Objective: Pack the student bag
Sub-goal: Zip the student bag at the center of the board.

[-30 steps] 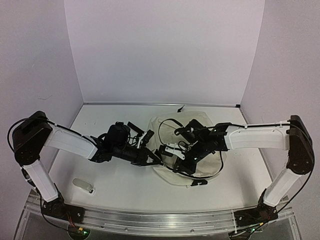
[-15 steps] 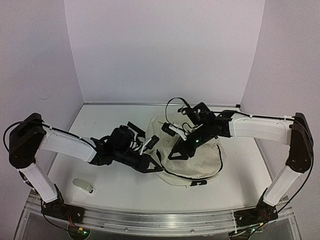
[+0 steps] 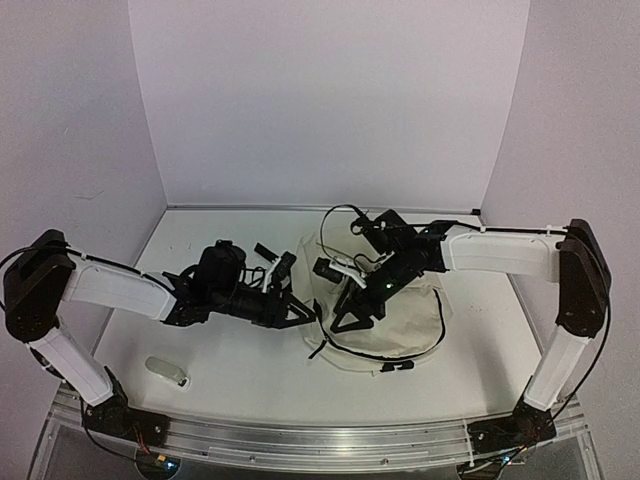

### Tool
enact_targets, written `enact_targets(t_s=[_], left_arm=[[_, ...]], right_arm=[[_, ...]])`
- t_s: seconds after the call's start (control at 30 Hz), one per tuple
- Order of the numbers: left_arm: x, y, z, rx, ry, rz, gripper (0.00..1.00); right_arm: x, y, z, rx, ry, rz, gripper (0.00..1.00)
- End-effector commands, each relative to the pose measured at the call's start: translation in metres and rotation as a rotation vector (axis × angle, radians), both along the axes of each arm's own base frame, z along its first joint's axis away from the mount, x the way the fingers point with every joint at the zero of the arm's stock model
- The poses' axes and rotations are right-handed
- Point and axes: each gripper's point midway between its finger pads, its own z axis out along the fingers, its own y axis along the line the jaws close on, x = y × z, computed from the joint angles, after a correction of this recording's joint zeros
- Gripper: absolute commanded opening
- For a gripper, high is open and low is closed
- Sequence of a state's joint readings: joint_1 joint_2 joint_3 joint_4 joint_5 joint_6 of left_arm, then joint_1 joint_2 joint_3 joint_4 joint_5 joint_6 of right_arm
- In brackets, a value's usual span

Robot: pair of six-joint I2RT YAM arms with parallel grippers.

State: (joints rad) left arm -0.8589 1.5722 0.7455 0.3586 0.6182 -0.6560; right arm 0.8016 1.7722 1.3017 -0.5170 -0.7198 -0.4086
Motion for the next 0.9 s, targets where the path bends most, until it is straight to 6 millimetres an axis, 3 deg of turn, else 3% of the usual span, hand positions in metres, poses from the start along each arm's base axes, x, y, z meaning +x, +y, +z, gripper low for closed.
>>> enact_targets(t_s=[0.0, 0.17, 0.27, 0.63, 0.87], left_arm=[[0.027, 0.028, 0.035, -0.138, 0.014, 0.143, 0.55], [0.063, 0.060, -0.002, 0.028, 0.100, 0.392, 0.63], [0.076, 0.067, -0.016, 0.075, 0.164, 0.452, 0.69], [0.098, 0.038, -0.025, 0.105, 0.222, 0.408, 0.82], [0.104, 0.020, -0.032, 0.139, 0.255, 0.363, 0.89]], right_arm=[[-0.003, 0.012, 0.008, -0.026, -0.166, 0.119, 0.61], [-0.015, 0.018, 0.006, -0.082, -0.253, 0.221, 0.58], [-0.022, 0.021, 0.000, -0.142, -0.326, 0.298, 0.56], [-0.044, 0.021, -0.032, -0.311, -0.466, 0.492, 0.52], [-0.032, 0.024, -0.047, -0.378, -0.524, 0.496, 0.53]])
